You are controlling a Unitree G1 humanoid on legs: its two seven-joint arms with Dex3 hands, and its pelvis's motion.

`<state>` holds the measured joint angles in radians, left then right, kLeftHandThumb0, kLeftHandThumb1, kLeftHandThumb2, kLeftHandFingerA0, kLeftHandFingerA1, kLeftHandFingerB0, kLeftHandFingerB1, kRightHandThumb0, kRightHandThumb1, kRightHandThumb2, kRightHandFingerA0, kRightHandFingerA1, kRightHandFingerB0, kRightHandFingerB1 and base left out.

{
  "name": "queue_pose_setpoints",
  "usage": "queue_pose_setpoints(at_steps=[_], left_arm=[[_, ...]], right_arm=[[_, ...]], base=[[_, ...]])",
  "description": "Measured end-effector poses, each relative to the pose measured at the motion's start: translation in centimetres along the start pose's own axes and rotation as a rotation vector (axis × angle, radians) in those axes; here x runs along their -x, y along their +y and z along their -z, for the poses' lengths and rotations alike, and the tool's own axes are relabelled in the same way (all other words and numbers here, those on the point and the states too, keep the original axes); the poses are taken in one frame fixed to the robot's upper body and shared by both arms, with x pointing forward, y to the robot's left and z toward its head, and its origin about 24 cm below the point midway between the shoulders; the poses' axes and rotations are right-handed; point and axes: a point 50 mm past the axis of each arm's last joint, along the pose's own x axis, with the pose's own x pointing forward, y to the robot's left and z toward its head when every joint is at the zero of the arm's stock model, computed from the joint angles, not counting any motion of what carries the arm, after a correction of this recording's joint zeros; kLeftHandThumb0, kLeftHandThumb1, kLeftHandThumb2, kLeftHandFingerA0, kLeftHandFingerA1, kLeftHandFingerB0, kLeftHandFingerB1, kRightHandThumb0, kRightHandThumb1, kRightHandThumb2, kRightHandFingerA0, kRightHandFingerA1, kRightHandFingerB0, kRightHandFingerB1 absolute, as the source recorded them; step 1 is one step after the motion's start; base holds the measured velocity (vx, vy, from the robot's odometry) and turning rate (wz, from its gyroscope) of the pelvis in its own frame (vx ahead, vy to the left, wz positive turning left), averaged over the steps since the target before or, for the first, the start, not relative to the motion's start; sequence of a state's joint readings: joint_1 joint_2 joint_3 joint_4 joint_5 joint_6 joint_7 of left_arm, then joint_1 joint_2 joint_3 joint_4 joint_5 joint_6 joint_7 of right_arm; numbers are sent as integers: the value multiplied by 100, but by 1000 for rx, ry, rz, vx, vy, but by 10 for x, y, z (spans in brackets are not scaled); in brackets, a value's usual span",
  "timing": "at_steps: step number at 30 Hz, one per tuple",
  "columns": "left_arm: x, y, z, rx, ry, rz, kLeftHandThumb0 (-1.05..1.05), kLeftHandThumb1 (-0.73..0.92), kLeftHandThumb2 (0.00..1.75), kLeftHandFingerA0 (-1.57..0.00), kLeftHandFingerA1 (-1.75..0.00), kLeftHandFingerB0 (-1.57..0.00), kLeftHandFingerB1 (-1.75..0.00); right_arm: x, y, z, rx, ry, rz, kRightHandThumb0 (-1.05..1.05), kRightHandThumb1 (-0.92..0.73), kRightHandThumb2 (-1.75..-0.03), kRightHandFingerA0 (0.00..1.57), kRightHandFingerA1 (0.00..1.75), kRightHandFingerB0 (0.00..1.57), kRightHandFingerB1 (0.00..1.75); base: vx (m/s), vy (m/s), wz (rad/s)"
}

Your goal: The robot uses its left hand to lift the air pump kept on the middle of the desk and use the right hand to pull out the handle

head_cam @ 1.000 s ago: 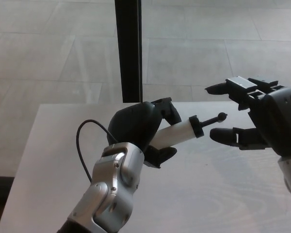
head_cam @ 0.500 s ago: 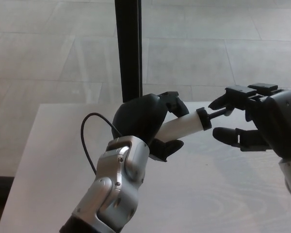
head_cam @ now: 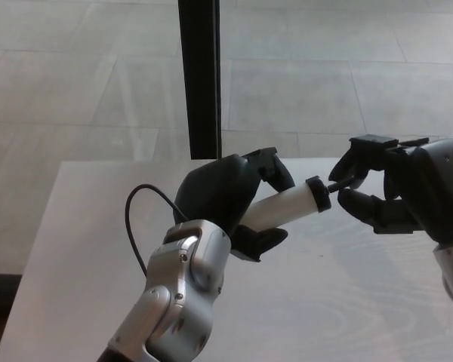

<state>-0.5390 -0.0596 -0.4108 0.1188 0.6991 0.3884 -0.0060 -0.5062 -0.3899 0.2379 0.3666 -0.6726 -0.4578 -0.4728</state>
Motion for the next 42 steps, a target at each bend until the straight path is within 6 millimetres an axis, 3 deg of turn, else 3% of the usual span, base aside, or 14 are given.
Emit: queue_pose_setpoints(at_steps=[1,2,6,8,9,13,16,17,20,21,28,30,34,42], left_arm=[[1,-1,1,-2,0,3,-19,55,98,-88,-175,-75,-133],[2,-2,1,-4,1,5,-25,48,109,-118,-136,-90,-114],[8,-10,5,-12,9,29,-22,46,108,-120,-134,-90,-108],[12,-14,8,-16,13,39,-24,47,109,-121,-136,-92,-113],[13,-16,8,-15,14,43,-15,47,113,-92,-175,-78,-146],[15,-19,9,-13,18,47,-16,45,120,-94,-175,-76,-156],[17,-19,9,-5,18,46,-18,48,112,-92,-175,-77,-139],[17,-20,9,-4,19,46,-25,48,107,-120,-134,-88,-109],[18,-19,7,-9,11,45,-25,51,108,-119,-135,-88,-108],[18,-19,7,-9,8,44,-18,55,103,-91,-174,-79,-128],[16,-14,4,-16,-6,30,-21,63,91,-88,-175,-77,-135],[15,-12,3,-22,-11,25,-21,60,91,-91,-172,-81,-116],[15,-9,4,-21,-10,17,-19,54,103,-91,-175,-73,-151],[15,-7,3,-17,-12,10,-16,49,114,-92,-175,-76,-155]], right_arm=[[0,0,0,0,1,0,-24,-60,-89,103,166,84,69],[0,0,0,0,2,0,-23,-64,-82,104,167,72,56],[4,2,0,-12,16,-4,-32,-73,-70,103,160,57,49],[8,4,0,-18,23,-13,-32,-73,-65,106,156,55,46],[9,5,0,-20,25,-17,-34,-71,-63,107,152,51,47],[12,7,-1,-30,27,-33,-36,-67,-60,112,134,47,45],[16,9,-2,-32,37,-62,-35,-65,-59,113,127,49,45],[16,10,-3,-32,39,-72,-33,-64,-60,114,134,51,46],[17,11,-2,-32,47,-96,-33,-65,-61,111,138,54,48],[17,11,-2,-31,49,-104,-33,-64,-61,112,140,57,49],[17,13,1,-18,70,-170,-31,-60,-73,107,162,91,67],[17,14,1,-15,74,-185,-31,-62,-71,107,164,92,68],[18,14,3,-7,86,-221,-30,-64,-73,107,166,93,73],[16,14,5,2,97,-252,-27,-61,-87,104,167,90,87]], base=[[0,0,0],[0,0,0],[0,0,0],[0,0,0],[0,0,0],[0,0,0],[0,0,0],[0,0,0],[0,0,0],[0,0,0],[0,0,0],[0,0,0],[0,0,0],[0,0,0]])
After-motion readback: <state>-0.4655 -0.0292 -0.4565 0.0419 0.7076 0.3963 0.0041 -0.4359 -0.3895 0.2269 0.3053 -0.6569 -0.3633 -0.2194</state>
